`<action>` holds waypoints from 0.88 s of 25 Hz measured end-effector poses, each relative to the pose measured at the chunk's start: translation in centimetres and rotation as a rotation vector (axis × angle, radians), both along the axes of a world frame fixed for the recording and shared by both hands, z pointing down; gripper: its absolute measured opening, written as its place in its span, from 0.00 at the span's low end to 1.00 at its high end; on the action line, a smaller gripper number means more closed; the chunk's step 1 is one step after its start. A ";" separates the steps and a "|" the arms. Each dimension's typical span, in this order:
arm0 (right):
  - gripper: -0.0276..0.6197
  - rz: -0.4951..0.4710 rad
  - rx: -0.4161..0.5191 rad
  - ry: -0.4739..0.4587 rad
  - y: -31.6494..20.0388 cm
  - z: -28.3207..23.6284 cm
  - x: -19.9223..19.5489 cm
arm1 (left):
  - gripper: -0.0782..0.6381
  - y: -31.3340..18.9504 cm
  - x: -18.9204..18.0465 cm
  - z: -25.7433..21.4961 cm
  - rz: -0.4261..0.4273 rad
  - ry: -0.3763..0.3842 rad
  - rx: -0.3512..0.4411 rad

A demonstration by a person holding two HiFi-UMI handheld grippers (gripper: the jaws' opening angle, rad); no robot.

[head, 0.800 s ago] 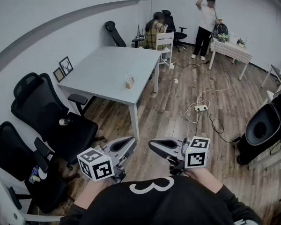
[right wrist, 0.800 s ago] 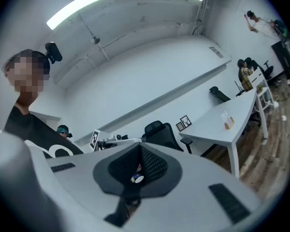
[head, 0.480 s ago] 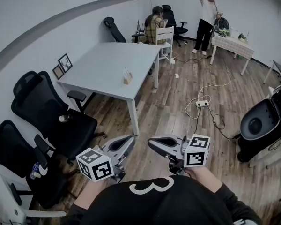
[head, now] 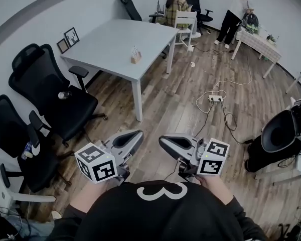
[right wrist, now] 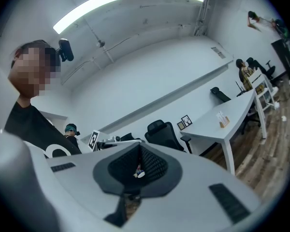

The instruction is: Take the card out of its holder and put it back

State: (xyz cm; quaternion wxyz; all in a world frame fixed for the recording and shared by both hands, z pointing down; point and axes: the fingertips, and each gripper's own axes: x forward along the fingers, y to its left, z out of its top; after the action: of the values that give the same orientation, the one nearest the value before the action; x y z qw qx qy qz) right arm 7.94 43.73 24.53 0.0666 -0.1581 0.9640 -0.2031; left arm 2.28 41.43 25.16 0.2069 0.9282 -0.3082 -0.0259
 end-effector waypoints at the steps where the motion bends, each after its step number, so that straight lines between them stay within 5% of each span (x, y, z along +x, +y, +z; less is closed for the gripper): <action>1: 0.06 0.001 -0.008 -0.008 0.3 0.4 0.5 | 0.13 0.2 0.5 0.4 0.002 -0.003 -0.008; 10: 0.06 0.012 -0.105 -0.028 -0.3 4.1 1.4 | 0.13 -0.4 1.4 4.1 0.031 -0.013 -0.104; 22: 0.06 0.095 -0.174 -0.029 -16.1 5.9 -4.4 | 0.13 -16.7 -5.2 5.7 0.080 -0.003 -0.156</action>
State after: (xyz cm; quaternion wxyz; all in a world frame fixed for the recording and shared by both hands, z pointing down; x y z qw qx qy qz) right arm 3.49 27.60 30.44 0.0762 -0.2059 0.9330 -0.2851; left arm -2.88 24.77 30.87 0.2790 0.9208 -0.2724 0.0078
